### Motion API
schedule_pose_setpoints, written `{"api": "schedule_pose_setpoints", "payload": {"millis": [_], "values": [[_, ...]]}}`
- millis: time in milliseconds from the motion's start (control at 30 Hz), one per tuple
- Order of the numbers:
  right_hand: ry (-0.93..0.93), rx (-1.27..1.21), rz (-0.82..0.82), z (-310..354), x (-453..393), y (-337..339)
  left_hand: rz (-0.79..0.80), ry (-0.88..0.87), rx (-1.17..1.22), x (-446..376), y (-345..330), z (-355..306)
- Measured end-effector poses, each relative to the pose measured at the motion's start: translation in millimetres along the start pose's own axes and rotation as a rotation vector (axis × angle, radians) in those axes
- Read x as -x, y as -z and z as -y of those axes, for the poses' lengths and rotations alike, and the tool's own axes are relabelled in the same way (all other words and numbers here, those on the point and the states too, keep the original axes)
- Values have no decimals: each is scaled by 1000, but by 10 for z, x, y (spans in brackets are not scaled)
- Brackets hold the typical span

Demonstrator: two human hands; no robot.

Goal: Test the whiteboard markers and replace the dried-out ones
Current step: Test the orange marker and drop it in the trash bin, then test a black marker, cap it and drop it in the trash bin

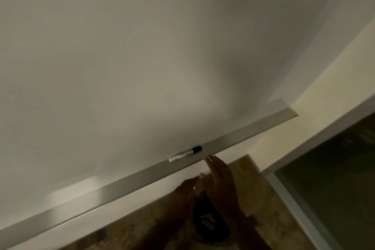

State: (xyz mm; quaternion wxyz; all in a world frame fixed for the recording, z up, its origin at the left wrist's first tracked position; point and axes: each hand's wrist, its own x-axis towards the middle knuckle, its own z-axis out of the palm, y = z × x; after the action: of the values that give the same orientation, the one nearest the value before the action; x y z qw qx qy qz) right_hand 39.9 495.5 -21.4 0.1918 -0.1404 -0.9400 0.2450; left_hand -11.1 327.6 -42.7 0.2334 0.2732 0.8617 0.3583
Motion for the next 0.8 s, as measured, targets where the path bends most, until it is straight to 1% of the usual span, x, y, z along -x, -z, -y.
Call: {"api": "schedule_pose_setpoints", "payload": {"millis": [133,200,233,267,367,433,600,800], "values": [[151,98,12,119,-506,48,-281,-112,-97,-108,498,-231],[232,171,43,81,-700,7,-357,-123,-171,-227,632,-227],[267,212,77,58,-779,-20,-367,-126,-233,-289,679,-206],[287,246,117,30,-841,-46,-357,-130,-301,-349,722,-189],[320,309,202,-73,-958,-128,-236,-86,-541,-486,811,-115],[344,325,220,-136,-996,-178,-228,-48,-644,-587,816,-7],[374,375,241,-204,-1025,-288,-168,-14,-744,-761,759,170],[394,390,248,-210,-1040,-393,-160,-19,-744,-832,690,209]]}}
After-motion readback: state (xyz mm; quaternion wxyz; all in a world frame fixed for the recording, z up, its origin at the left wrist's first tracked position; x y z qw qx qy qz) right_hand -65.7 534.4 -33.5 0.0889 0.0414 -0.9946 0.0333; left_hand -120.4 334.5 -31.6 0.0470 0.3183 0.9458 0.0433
